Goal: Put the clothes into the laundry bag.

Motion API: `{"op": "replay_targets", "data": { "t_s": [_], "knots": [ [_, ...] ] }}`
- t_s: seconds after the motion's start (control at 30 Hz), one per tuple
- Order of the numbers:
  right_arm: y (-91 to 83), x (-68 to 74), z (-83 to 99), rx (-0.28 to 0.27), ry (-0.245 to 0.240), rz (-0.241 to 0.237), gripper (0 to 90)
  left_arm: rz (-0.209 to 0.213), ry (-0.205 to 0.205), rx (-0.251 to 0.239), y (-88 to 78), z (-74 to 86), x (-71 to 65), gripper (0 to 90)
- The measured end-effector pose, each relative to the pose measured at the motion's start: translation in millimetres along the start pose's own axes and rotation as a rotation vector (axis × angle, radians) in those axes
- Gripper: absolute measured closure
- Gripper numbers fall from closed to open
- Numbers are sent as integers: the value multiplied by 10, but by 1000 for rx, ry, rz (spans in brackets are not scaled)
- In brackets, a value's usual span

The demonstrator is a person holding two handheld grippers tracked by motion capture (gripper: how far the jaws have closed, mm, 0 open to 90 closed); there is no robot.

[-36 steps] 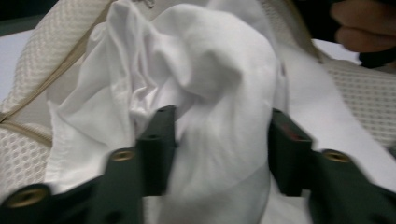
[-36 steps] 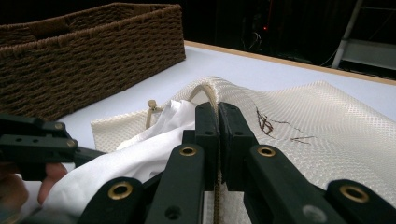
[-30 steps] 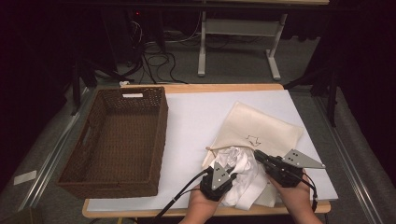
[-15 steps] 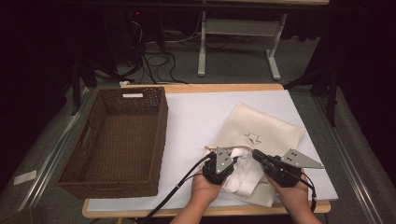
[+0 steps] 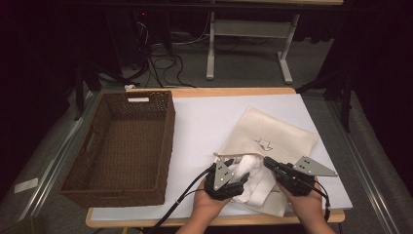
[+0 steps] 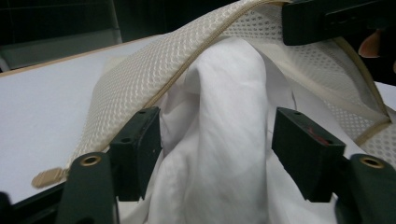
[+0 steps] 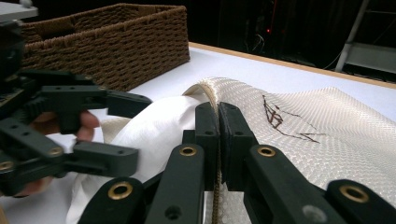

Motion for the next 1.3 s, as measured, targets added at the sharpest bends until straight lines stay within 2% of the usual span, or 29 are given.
{"op": "replay_targets", "data": {
  "t_s": [0.17, 0.23, 0.3, 0.4, 0.47, 0.5, 0.57, 0.63, 0.7, 0.87, 1.03, 1.2, 1.27, 1.3],
  "knots": [
    [1, -1, 6, 2, -4, 1, 879, 1, -3, 30, -79, 156, -25, 272],
    [-3, -8, 3, -1, -10, 3, 879, 3, -5, 57, -99, 235, -33, 250],
    [-10, -8, 7, 0, -6, 3, 879, 3, 12, 86, -119, 303, -48, 244],
    [-18, -11, 8, 2, -2, 8, 879, -2, 23, 105, -140, 363, -71, 265],
    [-17, -6, 9, 2, -1, 7, 879, 8, 20, 135, -117, 408, -97, 278],
    [-15, -6, 8, 1, -9, 6, 879, 13, 20, 150, -106, 424, -104, 333],
    [-11, 5, 11, 2, -4, 5, 879, 42, 16, 162, -91, 429, -125, 507],
    [-7, 14, 14, 3, -2, 5, 879, 80, -3, 173, -74, 435, -149, 751],
    [-3, 16, 12, 3, -5, 2, 880, 76, -4, 189, -41, 428, -135, 848],
    [15, 27, 6, 2, -7, 5, 880, 55, 14, 180, 110, 254, -27, 862],
    [25, 61, -14, -6, -11, -2, 880, 9, -16, 137, 379, 76, 58, 862],
    [9, 43, -24, -13, -2, -4, 880, -25, -31, 104, 574, 51, 66, 858],
    [1, 35, -27, -15, -3, -4, 880, -21, -42, 104, 599, 64, 46, 839],
    [-3, 34, -28, -15, -3, -6, 879, -19, -39, 102, 591, 65, 37, 803]
  ]
}}
Point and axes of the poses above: each handheld gripper's, and its own axes: y roughly forward along the jaws, z roughly out of its underside, x roughly to its left, the point moved 10 cm from there along y, roughly forward along the jaws, and after that the axes turned 9 degrees about y, right-handed, at the moved point
